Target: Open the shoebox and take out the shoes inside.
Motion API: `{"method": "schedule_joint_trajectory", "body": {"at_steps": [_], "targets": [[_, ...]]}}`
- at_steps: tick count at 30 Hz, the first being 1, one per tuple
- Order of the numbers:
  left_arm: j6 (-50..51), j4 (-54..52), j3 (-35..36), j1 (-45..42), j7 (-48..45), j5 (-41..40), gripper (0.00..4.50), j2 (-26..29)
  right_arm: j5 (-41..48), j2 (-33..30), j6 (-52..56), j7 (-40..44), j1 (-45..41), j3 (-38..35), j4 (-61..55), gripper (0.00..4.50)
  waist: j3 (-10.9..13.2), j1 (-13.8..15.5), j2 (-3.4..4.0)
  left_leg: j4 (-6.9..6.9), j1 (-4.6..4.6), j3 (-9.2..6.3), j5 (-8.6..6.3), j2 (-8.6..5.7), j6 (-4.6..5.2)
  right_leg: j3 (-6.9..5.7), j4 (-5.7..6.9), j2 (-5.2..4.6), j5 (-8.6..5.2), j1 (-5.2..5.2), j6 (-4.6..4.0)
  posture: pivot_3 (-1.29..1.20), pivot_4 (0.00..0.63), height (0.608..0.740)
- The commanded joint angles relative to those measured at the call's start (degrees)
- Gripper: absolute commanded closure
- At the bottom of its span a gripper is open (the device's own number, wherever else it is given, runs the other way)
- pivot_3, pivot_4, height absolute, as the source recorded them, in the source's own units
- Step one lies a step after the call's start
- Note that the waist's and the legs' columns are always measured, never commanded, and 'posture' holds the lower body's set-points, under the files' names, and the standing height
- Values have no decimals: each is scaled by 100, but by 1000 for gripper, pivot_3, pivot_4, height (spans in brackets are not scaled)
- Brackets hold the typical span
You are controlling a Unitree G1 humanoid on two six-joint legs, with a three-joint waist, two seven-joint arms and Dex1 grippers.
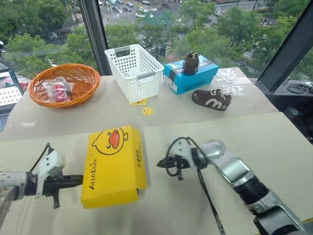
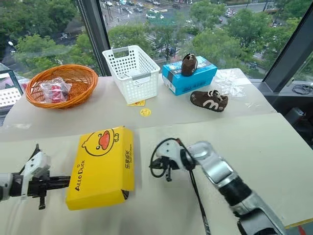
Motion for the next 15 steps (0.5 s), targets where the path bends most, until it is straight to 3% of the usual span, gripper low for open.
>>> {"method": "schedule_joint_trajectory", "body": {"at_steps": [1, 7, 15], "targets": [[-106, -265, -187, -179, -51, 47, 4463, -29, -269, 215, -462, 87, -311, 113, 476, 4451, 0, 16, 0, 3, 0, -3, 1, -1, -2, 0, 7, -1, 0, 0, 0, 0, 150, 731], [-199, -364, -777, -733, -89, 230, 4463, -119, -288, 264, -544, 177, -404, -52, 648, 4451, 0, 33, 0, 25, 0, -5, 2, -2, -5, 1, 34, -4, -1, 0, 0, 0, 150, 731], [-643, 489, -2018, -2221, -321, 933, 4463, -715, -130, -387, -223, 167, 7, -601, -2, 4451, 0, 130, 0, 59, 0, -8, -11, -8, 21, 6, 62, -3, -1, 5, 0, 0, 150, 731]]}}
